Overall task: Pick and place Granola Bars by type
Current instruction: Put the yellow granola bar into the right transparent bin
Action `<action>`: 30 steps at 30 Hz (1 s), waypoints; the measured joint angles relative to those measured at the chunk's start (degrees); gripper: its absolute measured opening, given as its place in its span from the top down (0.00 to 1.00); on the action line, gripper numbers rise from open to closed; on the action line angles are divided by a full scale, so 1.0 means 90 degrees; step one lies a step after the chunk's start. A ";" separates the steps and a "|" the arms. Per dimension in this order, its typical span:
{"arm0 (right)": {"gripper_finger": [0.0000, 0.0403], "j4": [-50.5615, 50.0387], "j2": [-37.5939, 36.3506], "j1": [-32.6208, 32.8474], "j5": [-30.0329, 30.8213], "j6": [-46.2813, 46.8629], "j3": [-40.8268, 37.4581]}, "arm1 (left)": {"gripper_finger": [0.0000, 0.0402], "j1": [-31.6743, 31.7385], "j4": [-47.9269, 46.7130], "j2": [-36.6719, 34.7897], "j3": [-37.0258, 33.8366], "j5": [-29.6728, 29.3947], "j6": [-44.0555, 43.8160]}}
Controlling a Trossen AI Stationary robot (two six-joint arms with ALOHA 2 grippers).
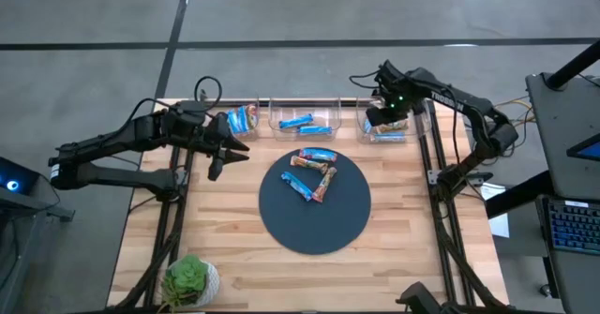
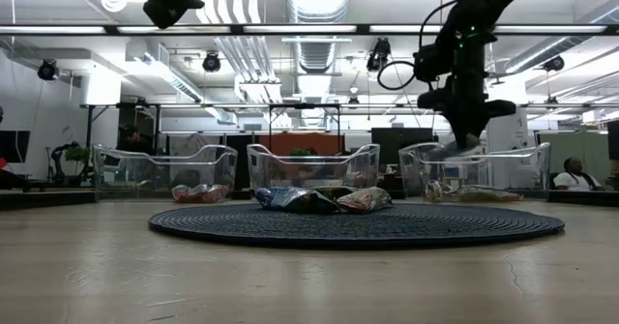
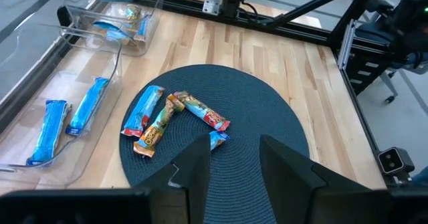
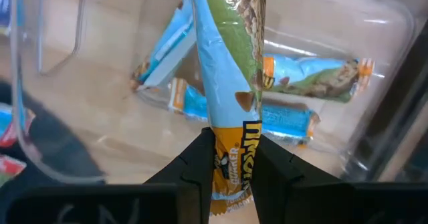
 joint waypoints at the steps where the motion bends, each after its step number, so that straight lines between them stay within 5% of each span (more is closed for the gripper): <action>1: 0.83 0.0093 0.0000 -0.0002 0.0000 0.0056 -0.0044 | 0.72 0.0000 0.0000 0.0000 0.0000 -0.0002 0.0000; 18: 0.83 0.0524 0.0000 -0.0007 -0.0009 0.0478 -0.0636 | 0.72 0.0000 -0.0002 0.0000 -0.0002 -0.0104 -0.0005; 30: 0.62 0.0851 -0.0002 0.0000 -0.0023 0.0644 -0.0844 | 0.72 0.0000 0.0005 0.0000 -0.0002 -0.0133 -0.0024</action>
